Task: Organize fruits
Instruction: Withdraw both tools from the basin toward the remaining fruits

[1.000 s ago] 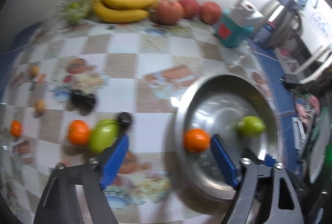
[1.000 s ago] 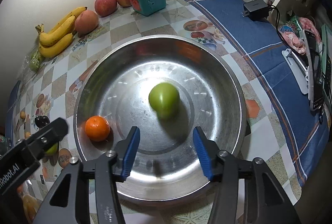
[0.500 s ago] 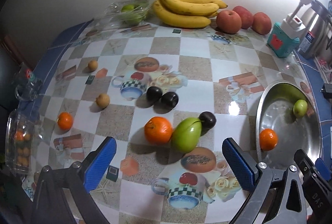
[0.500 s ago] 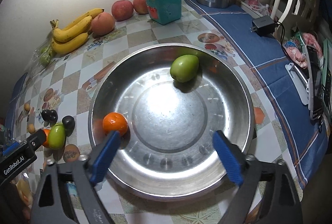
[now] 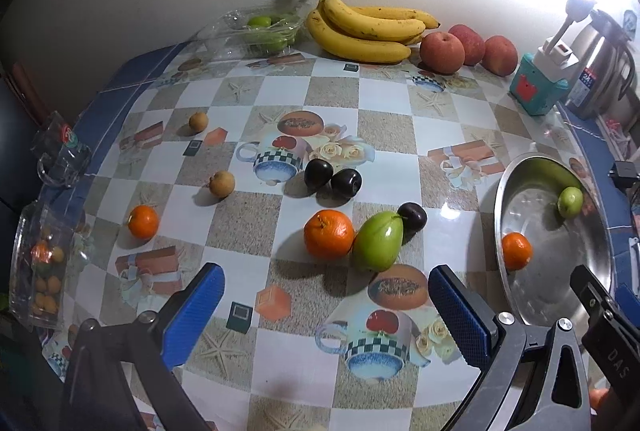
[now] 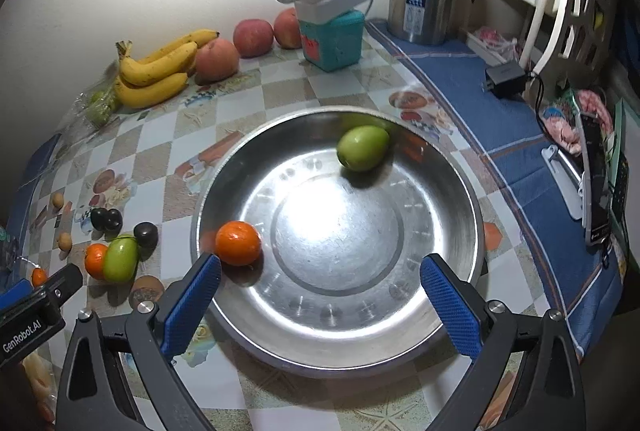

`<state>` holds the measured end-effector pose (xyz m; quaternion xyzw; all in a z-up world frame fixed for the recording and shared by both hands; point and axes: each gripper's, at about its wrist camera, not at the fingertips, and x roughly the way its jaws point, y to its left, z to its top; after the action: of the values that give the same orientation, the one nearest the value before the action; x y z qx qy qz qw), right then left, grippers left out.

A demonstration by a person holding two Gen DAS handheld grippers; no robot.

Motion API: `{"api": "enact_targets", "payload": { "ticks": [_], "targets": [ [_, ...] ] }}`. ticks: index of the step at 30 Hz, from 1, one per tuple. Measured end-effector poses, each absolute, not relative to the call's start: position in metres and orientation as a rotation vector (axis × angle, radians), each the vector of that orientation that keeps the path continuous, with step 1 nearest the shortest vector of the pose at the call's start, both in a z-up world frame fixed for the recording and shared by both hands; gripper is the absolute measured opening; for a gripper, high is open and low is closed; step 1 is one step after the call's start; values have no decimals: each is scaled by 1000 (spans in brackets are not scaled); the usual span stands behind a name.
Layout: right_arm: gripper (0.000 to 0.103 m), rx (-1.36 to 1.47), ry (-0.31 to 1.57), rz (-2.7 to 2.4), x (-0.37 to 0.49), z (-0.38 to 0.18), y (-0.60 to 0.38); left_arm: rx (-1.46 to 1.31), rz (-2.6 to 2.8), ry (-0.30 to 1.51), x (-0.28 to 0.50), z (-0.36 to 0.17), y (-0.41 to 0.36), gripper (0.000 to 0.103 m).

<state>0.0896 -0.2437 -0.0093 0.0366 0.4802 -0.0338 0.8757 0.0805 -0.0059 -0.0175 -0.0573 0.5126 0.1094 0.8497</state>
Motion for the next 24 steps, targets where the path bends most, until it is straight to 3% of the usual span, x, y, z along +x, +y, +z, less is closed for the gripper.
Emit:
{"api": "enact_targets", "payload": {
  "ticks": [24],
  "targets": [
    [100, -5, 854, 87, 56, 19, -206, -136, 307, 989, 49, -5, 25, 103]
  ]
}}
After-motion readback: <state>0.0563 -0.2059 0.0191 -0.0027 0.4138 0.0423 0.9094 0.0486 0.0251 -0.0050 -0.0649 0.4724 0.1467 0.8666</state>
